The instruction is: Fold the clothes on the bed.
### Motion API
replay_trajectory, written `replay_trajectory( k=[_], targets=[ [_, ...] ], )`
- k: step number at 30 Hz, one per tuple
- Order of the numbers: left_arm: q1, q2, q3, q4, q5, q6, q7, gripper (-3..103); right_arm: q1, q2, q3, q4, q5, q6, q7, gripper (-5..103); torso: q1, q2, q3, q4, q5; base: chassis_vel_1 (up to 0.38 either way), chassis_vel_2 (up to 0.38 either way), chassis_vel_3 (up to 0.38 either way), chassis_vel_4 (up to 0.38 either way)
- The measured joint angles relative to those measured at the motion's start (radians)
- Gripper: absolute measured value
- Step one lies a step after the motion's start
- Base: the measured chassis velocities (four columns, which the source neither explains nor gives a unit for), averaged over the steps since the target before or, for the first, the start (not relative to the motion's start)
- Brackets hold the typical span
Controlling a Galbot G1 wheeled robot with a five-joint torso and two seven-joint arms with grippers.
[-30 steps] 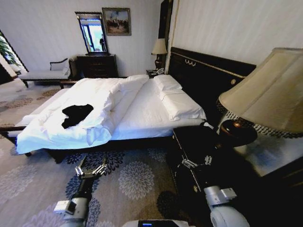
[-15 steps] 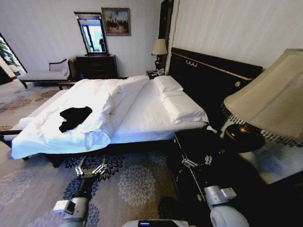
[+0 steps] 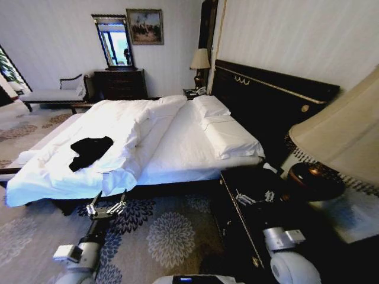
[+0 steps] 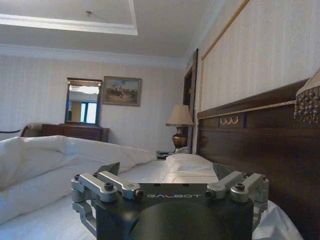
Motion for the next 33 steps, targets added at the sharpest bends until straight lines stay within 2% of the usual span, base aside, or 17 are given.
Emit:
replay_trajectory(
  k=[8,19,33],
  targets=[
    [0.013,-0.003,0.003,-0.015,-0.004,0.002,0.011,100,0.02,-0.01,0.005,-0.026,0.011,0.001,0.0,100,0.0,0.0,0.0,0.0,0.0,-0.107,0.1,0.098,-0.11],
    [0.025,-0.014,0.036,-0.035,-0.006,0.022,0.027,100,0.019,-0.026,-0.014,-0.019,0.117,-0.008,-0.014,100,0.0,0.0,0.0,-0.0002,0.0,-0.116,0.105,0.12,-0.108],
    [0.027,-0.034,0.062,-0.037,0.048,0.021,0.028,100,0.015,-0.018,-0.034,-0.01,0.101,-0.005,-0.037,100,0.0,0.0,0.0,0.0,0.0,-0.138,0.143,0.145,-0.135]
  ],
)
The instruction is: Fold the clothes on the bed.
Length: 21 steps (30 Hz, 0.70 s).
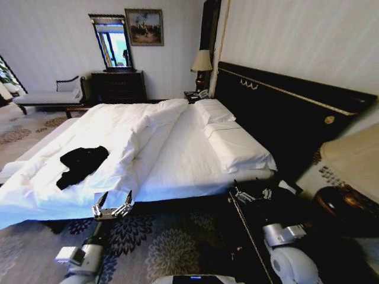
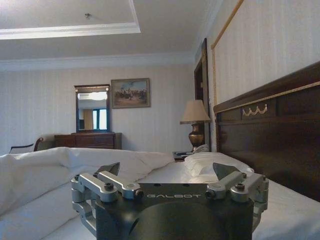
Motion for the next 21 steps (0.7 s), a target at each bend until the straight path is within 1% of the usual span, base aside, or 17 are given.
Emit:
replay_trajectory(
  k=[14,21],
  targets=[
    [-0.005,-0.007,0.007,0.009,0.008,-0.004,0.0,100,-0.004,0.015,-0.007,-0.001,-0.017,0.003,-0.004,100,0.0,0.0,0.0,0.0,0.0,-0.134,0.134,0.127,-0.13],
    [-0.007,-0.009,0.011,0.015,0.013,-0.007,-0.001,100,-0.006,0.027,-0.012,-0.01,-0.043,0.017,-0.028,100,0.0,0.0,0.0,0.0,0.0,-0.136,0.15,0.142,-0.135]
  ],
)
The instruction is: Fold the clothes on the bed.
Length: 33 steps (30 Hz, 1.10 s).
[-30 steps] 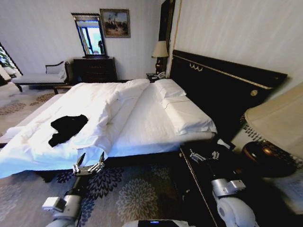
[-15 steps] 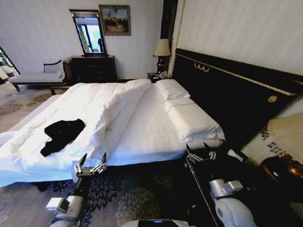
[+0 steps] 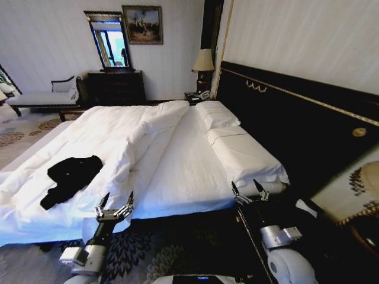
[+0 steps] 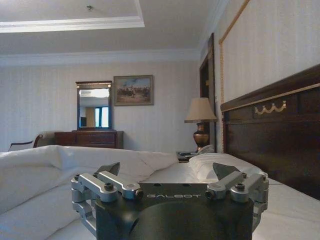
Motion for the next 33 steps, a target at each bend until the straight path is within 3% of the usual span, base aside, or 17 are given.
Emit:
replay_trajectory(
  k=[33],
  targets=[
    [-0.012,-0.005,-0.003,0.008,0.004,-0.002,-0.006,100,-0.002,0.018,-0.012,-0.015,-0.043,0.043,-0.036,100,0.0,0.0,0.0,0.0,0.0,-0.038,0.038,0.033,-0.032]
  ],
)
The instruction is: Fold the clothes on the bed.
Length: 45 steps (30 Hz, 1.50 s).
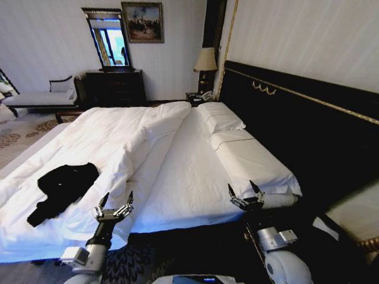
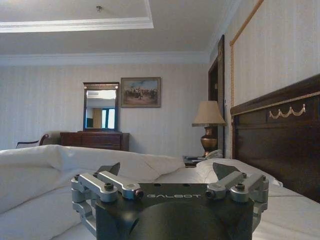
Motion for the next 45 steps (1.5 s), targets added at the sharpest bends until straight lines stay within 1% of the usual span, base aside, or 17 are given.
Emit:
replay_trajectory(
  k=[14,45],
  targets=[
    [-0.001,0.002,-0.003,0.002,-0.004,0.0,-0.001,100,-0.001,0.005,-0.001,-0.001,-0.01,0.002,-0.004,100,0.0,0.0,0.0,0.0,0.0,0.0,0.0,0.0,0.0],
    [0.003,0.011,-0.009,-0.004,-0.005,-0.003,-0.001,100,-0.003,0.008,-0.004,-0.002,-0.017,0.003,-0.006,100,0.0,0.0,0.0,0.0,0.0,0.064,0.073,-0.062,-0.074]
  ],
)
